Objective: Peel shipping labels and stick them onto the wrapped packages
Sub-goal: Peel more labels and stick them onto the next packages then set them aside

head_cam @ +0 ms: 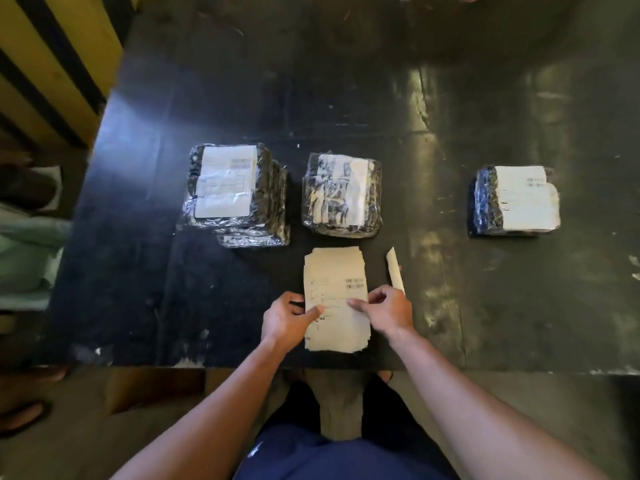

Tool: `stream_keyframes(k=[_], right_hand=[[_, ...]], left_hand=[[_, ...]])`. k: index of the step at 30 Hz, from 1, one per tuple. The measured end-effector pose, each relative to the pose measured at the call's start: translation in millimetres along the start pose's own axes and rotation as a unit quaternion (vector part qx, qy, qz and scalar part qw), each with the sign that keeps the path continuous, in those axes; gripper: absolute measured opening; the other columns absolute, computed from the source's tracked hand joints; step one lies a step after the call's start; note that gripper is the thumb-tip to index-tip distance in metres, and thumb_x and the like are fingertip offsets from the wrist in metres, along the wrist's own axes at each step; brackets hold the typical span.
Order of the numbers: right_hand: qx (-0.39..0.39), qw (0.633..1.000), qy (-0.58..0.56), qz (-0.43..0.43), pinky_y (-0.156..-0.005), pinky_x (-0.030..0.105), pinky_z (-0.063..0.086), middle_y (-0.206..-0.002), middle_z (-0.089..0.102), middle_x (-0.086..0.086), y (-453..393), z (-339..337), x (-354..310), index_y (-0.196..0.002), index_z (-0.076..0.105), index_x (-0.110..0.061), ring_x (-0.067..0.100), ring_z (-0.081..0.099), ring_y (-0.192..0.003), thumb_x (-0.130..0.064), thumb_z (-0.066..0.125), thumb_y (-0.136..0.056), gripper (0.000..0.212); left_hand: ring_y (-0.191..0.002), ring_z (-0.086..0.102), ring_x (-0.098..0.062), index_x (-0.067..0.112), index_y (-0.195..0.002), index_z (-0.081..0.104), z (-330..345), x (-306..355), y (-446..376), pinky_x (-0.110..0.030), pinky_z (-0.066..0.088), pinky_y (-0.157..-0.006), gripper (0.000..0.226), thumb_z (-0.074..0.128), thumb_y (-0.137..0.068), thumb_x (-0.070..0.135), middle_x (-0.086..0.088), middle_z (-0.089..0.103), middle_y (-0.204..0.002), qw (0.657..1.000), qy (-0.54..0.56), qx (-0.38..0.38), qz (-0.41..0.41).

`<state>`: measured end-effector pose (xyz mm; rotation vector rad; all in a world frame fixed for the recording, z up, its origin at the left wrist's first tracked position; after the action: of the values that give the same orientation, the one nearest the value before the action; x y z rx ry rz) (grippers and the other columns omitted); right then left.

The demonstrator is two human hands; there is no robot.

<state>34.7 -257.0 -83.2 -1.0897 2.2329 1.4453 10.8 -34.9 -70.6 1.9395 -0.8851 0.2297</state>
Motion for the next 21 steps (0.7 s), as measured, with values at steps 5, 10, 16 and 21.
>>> stream_keyframes(k=[5, 10, 16, 21], right_hand=[[0.000, 0.988, -0.137, 0.067, -0.074, 0.028, 0.052, -0.094, 0.076, 0.002, 0, -5, 1, -0.083, 0.074, -0.011, 0.016, 0.068, -0.086, -0.021, 0.092, -0.079, 0.022], [-0.033, 0.986, -0.153, 0.061, -0.069, 0.024, 0.050, -0.096, 0.073, -0.002, 5, -11, 0, -0.082, 0.074, -0.012, 0.010, 0.064, -0.084, -0.014, 0.083, -0.088, 0.011], [-0.042, 0.983, -0.176, 0.018, -0.079, 0.034, 0.060, -0.108, 0.078, 0.005, 9, -31, -1, -0.095, 0.077, -0.010, 0.019, 0.074, -0.097, -0.014, 0.078, -0.093, 0.005], [-0.100, 0.962, -0.241, -0.078, -0.101, 0.049, 0.058, -0.112, 0.080, 0.004, 34, -60, -32, -0.098, 0.076, -0.003, 0.027, 0.073, -0.112, -0.012, 0.077, -0.093, 0.010]], left_hand=[[-0.090, 0.072, -0.010, 0.024, -0.117, 0.063, -2, 2, -4, -0.025, 0.054, -0.066, 0.051, 0.087, -0.081, 0.052, 0.004, 0.075, -0.105, 1.000, 0.011, 0.006, -0.007], [-0.097, 0.071, -0.014, 0.022, -0.125, 0.063, -4, -2, -8, -0.026, 0.053, -0.072, 0.054, 0.086, -0.084, 0.049, 0.000, 0.077, -0.112, 1.000, 0.017, -0.019, -0.011], [-0.100, 0.068, -0.014, 0.024, -0.129, 0.062, -9, -3, 0, -0.031, 0.056, -0.079, 0.055, 0.083, -0.085, 0.051, 0.004, 0.073, -0.113, 1.000, 0.012, 0.012, 0.002], [-0.111, 0.069, -0.012, 0.026, -0.130, 0.067, -32, 32, 25, -0.036, 0.058, -0.096, 0.053, 0.077, -0.088, 0.057, 0.010, 0.073, -0.114, 0.988, 0.129, 0.005, 0.083]])
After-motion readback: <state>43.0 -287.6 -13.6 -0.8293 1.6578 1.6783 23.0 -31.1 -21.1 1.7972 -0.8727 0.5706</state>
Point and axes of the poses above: each hand's wrist, its own y-axis away from the middle knuckle, its own z-axis out of the palm, x = y × z, the point moved 3 cm from there along -y, towards the middle knuckle
